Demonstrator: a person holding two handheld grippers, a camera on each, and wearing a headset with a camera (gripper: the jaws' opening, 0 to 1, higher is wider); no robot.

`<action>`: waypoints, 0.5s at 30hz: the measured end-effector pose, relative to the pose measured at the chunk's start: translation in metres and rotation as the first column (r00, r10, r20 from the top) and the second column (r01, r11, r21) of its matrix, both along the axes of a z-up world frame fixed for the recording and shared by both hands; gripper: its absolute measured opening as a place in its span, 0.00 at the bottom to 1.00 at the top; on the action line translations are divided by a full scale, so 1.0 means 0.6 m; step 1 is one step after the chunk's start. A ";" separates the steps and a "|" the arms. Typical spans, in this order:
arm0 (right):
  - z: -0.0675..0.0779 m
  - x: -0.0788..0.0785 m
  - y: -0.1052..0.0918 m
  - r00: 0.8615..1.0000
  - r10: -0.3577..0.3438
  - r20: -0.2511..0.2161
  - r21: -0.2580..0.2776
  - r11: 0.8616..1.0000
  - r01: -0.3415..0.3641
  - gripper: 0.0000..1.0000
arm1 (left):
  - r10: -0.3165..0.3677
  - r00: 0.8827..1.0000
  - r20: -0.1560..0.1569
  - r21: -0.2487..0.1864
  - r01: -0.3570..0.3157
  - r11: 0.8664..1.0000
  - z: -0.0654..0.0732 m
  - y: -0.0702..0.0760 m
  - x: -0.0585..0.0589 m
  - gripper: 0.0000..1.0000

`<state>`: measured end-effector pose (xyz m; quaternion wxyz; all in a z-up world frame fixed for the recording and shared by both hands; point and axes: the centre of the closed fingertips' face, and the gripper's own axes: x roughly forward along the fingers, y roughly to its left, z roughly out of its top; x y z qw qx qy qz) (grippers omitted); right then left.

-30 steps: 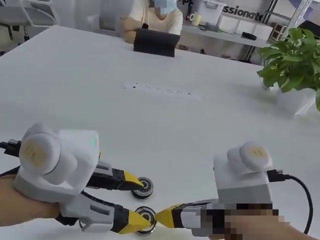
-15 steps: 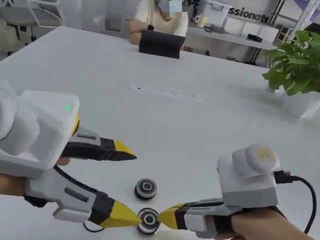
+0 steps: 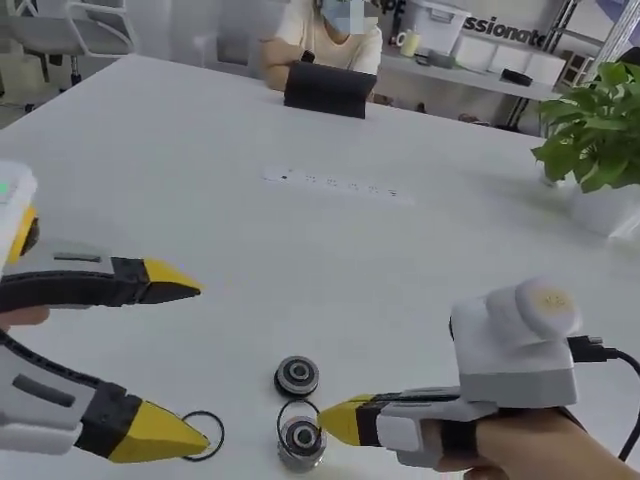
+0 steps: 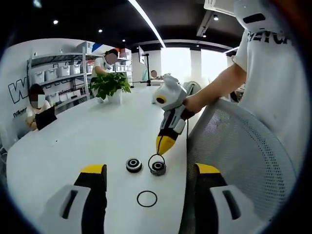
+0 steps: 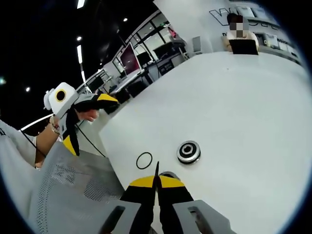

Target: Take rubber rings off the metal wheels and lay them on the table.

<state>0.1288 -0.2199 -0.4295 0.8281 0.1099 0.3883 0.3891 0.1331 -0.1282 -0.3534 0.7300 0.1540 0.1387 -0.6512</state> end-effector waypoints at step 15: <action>0.044 0.010 -0.012 0.997 -0.039 0.074 0.033 0.999 0.037 0.00 | 0.140 0.989 -0.035 -0.040 -0.142 0.989 -0.007 0.066 0.002 0.75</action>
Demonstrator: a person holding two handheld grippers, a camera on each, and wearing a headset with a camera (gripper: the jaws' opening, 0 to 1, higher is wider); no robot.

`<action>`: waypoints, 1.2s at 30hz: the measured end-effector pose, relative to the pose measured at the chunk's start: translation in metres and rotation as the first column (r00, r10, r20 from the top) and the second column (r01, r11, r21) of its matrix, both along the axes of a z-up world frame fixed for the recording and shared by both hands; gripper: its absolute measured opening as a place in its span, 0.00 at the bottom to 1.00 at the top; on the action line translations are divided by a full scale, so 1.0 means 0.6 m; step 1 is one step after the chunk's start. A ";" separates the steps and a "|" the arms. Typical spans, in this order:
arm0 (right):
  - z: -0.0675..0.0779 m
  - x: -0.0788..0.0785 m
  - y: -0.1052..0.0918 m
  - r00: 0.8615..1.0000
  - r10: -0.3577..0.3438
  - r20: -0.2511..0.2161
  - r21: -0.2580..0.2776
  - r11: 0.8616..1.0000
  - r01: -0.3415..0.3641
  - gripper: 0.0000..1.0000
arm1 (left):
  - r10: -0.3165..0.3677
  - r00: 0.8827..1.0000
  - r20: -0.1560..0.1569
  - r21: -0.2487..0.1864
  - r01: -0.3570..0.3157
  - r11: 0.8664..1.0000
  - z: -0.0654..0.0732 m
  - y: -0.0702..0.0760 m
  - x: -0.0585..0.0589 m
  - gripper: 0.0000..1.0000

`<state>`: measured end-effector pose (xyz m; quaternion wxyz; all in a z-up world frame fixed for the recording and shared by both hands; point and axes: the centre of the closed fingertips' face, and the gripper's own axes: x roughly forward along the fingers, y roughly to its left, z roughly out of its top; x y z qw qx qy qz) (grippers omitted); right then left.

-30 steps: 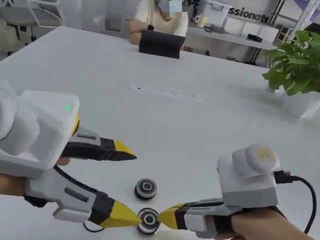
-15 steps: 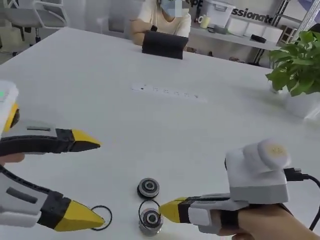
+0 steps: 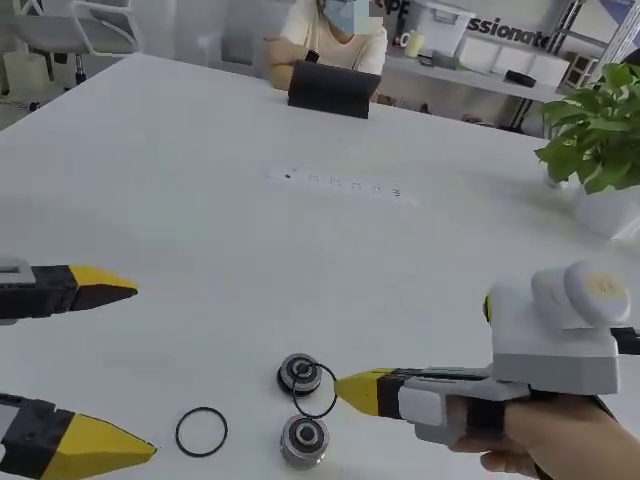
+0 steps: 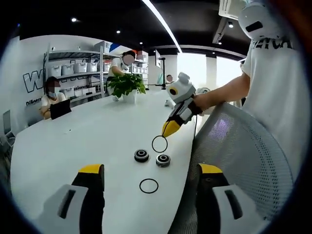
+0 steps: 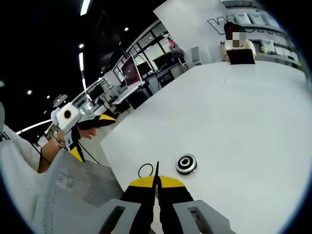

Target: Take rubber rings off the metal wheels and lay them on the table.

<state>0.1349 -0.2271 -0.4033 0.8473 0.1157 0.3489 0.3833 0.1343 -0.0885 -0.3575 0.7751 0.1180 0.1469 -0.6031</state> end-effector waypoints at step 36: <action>0.077 0.010 0.014 0.996 -0.006 0.090 0.068 0.998 0.000 0.00 | 0.114 0.991 -0.069 0.004 -0.114 0.994 -0.053 0.044 -0.018 0.98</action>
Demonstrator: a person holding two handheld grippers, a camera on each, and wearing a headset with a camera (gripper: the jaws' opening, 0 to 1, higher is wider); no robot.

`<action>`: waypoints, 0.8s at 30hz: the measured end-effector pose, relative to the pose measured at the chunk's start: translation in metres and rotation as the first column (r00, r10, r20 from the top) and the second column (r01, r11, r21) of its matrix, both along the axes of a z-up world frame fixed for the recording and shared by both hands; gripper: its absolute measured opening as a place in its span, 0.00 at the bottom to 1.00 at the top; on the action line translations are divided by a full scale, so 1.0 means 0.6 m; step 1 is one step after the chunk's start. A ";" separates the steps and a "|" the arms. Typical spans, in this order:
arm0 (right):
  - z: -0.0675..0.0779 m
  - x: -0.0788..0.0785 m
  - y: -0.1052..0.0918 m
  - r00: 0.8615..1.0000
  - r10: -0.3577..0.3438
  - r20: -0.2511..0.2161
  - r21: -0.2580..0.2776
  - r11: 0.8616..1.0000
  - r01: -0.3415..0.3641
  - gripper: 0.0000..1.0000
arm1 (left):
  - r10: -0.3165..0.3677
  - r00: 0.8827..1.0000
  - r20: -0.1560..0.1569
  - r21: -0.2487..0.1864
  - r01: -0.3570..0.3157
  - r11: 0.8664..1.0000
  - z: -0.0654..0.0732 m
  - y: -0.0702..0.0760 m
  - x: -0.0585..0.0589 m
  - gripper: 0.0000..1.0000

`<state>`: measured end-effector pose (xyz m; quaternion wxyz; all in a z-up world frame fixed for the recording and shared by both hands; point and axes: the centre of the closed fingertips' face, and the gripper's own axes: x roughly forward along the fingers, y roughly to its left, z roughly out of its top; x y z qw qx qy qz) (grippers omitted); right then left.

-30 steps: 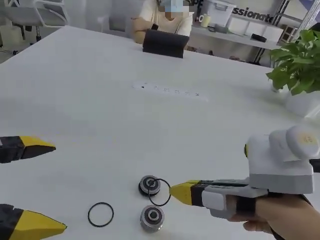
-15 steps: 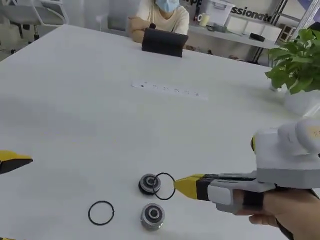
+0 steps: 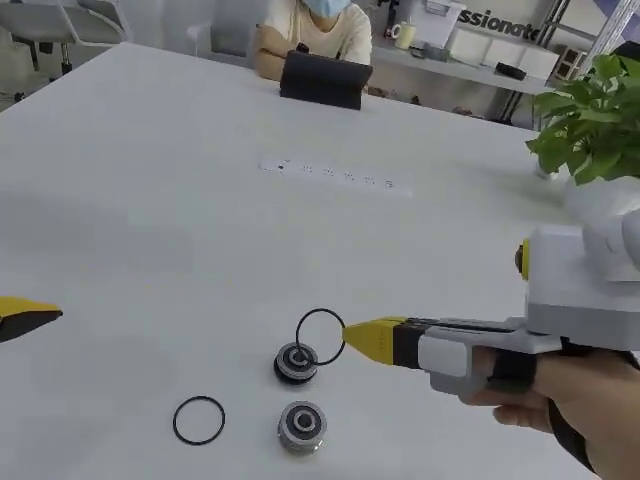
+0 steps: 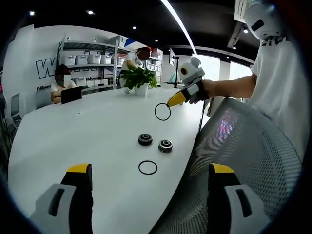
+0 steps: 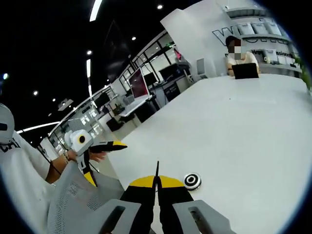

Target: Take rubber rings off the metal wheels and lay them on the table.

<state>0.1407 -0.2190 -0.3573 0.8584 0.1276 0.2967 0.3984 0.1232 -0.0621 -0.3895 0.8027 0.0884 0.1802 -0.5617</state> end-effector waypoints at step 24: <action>0.017 0.018 0.076 0.992 0.124 0.019 0.009 0.992 -0.124 0.00 | -0.006 1.000 -0.003 -0.022 0.006 1.000 0.007 -0.003 0.001 0.96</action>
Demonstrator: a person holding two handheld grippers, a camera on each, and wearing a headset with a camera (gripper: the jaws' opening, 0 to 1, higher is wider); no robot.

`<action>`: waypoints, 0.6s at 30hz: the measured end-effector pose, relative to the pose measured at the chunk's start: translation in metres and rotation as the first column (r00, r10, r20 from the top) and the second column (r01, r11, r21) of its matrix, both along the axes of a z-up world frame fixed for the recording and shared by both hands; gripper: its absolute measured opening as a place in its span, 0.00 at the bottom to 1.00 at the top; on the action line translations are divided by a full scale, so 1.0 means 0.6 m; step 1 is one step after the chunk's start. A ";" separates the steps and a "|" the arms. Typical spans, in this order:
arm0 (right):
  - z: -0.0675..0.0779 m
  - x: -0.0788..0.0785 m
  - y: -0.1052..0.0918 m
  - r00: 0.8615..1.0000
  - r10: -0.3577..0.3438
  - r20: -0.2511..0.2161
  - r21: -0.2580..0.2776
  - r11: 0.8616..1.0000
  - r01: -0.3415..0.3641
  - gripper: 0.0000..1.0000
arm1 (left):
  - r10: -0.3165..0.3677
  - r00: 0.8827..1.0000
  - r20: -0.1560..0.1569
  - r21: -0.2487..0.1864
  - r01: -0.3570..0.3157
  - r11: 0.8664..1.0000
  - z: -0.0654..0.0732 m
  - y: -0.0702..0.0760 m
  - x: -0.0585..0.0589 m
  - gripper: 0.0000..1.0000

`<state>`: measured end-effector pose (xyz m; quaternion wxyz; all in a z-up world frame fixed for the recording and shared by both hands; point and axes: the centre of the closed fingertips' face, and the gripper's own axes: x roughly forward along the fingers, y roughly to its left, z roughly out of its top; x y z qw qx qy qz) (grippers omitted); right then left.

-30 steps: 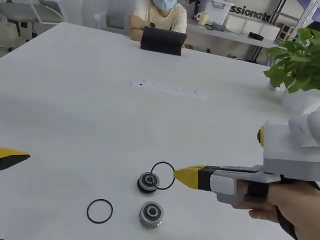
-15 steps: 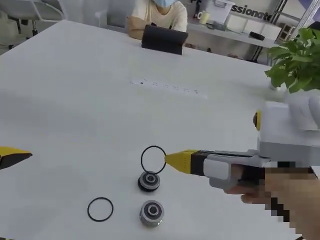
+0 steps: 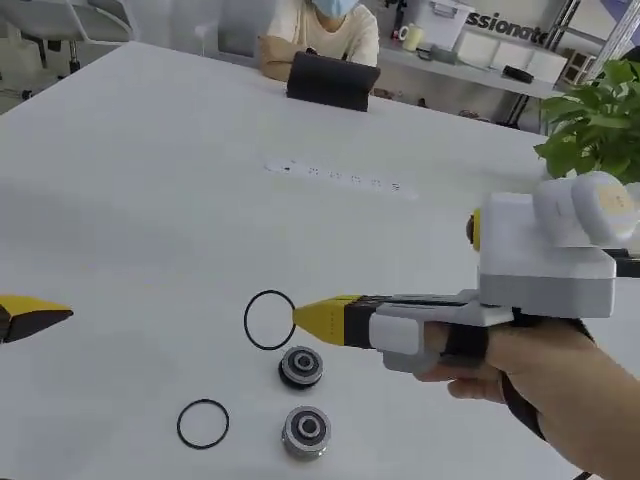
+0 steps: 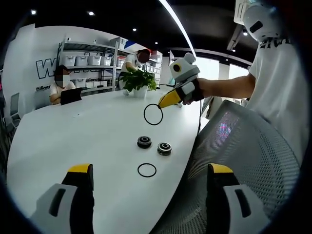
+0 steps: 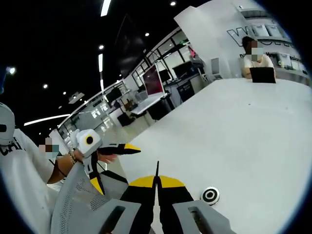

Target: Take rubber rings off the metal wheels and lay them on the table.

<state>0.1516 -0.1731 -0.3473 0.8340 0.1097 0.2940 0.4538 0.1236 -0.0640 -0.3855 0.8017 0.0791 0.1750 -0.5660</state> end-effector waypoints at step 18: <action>-0.060 -0.016 0.046 0.992 0.101 -0.075 -0.064 0.992 -0.106 0.00 | 0.000 1.000 -0.001 0.011 0.000 1.000 -0.007 0.006 0.000 0.94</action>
